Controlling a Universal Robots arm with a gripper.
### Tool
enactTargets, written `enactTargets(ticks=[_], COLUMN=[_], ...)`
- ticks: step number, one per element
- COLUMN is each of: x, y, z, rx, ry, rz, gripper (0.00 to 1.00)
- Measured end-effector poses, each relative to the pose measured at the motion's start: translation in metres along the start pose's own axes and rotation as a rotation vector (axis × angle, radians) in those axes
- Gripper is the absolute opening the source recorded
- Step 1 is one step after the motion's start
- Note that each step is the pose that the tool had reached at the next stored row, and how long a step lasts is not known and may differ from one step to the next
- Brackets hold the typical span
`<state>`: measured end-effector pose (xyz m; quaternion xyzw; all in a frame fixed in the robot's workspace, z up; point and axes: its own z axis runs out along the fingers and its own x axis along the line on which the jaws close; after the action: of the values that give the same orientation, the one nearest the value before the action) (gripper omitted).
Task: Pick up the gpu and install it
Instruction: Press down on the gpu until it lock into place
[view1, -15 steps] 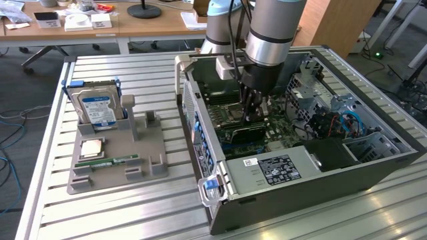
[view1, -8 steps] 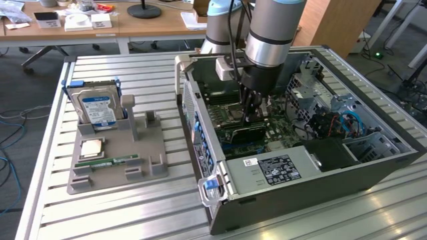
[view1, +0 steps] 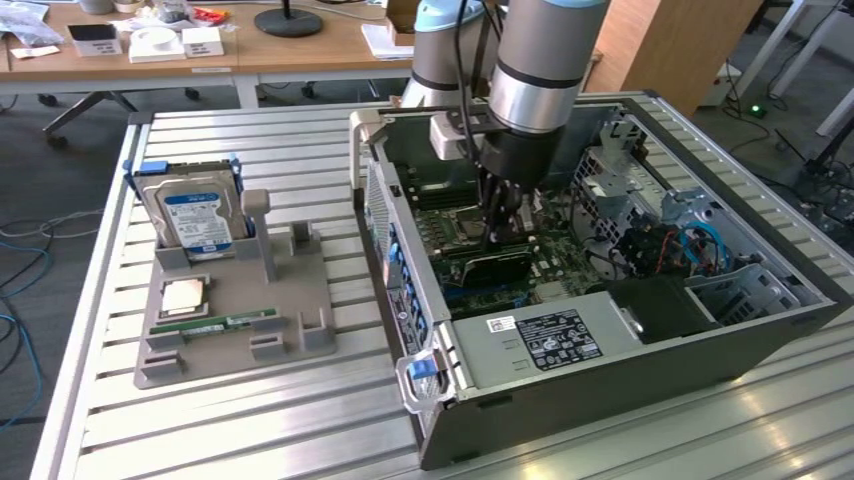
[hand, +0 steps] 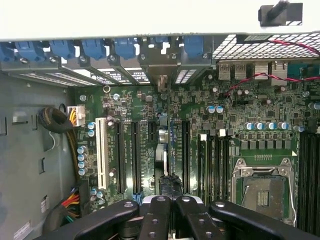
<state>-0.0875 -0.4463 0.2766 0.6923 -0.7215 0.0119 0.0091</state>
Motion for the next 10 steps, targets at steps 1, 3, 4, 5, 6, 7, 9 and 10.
enactTargets(ticks=[1,3,4,5,6,7,9,10], x=[0.0000,0.0000,-0.0001,-0.0001,-0.0001,-0.0001,-0.0001,-0.0002], y=[0.0004,0.0006,0.0007,0.0009,0.0009,0.0010,0.0013,0.0013], z=[0.0002,0.0008,0.0014,0.0021,0.0028,0.0036,0.0053,0.0061], rx=[-0.0001,0.0000,0.0000,-0.0001,-0.0001,-0.0001,-0.0001,-0.0001], ry=[0.0001,0.0000,-0.0001,0.0000,0.0001,0.0000,0.0001,0.0001], rz=[0.001,0.001,0.001,0.002,0.002,0.003,0.003,0.003], gripper=[0.11,0.11,0.11,0.11,0.11,0.11,0.11,0.11])
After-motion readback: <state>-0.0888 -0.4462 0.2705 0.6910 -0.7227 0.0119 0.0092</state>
